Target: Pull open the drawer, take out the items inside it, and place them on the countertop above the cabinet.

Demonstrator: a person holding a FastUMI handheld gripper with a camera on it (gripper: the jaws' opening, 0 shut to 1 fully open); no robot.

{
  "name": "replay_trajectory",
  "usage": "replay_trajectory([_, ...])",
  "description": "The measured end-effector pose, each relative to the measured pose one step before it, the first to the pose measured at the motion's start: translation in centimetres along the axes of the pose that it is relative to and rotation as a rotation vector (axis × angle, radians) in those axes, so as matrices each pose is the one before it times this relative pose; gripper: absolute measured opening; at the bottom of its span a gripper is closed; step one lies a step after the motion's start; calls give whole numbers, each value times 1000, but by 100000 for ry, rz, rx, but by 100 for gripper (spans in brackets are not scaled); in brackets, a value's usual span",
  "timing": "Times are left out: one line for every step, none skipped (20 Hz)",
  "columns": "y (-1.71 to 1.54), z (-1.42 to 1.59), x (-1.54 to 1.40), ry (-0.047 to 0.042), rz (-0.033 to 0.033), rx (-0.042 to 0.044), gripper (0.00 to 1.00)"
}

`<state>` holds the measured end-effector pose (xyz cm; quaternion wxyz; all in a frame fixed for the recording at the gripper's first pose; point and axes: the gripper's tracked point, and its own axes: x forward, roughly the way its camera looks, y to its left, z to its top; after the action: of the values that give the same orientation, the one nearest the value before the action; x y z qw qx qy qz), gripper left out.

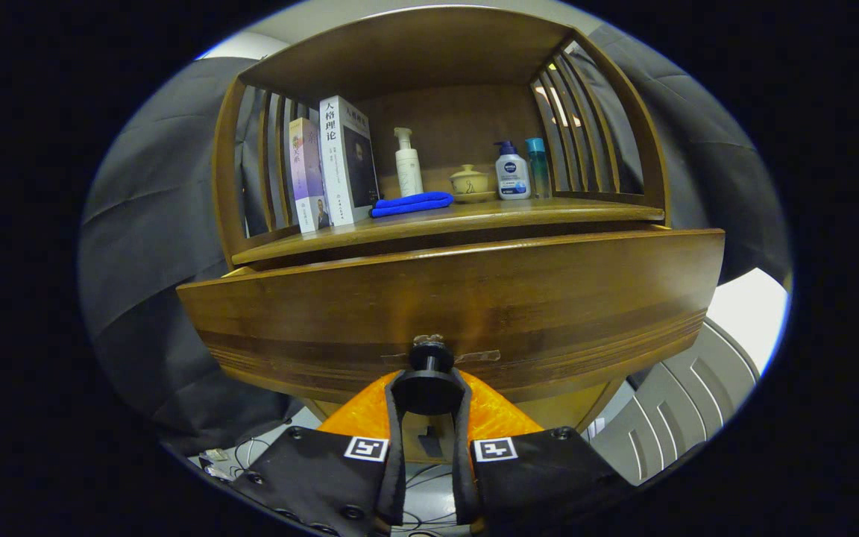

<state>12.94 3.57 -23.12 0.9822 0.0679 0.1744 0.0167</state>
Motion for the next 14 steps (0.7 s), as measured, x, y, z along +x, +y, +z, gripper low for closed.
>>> replay_trajectory([63,-239,-530,-14,-116,-630,28])
replay_trajectory([-11,-84,-326,133,-125,-322,28])
replay_trajectory([15,-230,-331,396,-234,101,28])
replay_trajectory([-4,-175,-215,618,-112,44,28])
replay_trajectory([75,-224,-289,431,-83,85,28])
replay_trajectory([-15,-150,-411,-431,-339,-221,28])
replay_trajectory([-5,-115,-251,-70,15,-563,28])
replay_trajectory([5,-202,-194,2,-69,-311,28])
replay_trajectory([20,-376,-248,217,28,-323,28])
replay_trajectory([3,195,-331,-930,-616,57,28])
replay_trajectory([14,-372,-342,189,-240,392,28])
replay_trajectory([46,-134,-380,-443,-511,85,28])
replay_trajectory([15,-132,-316,-160,112,-304,28])
replay_trajectory([7,-68,-336,-442,5,-418,28])
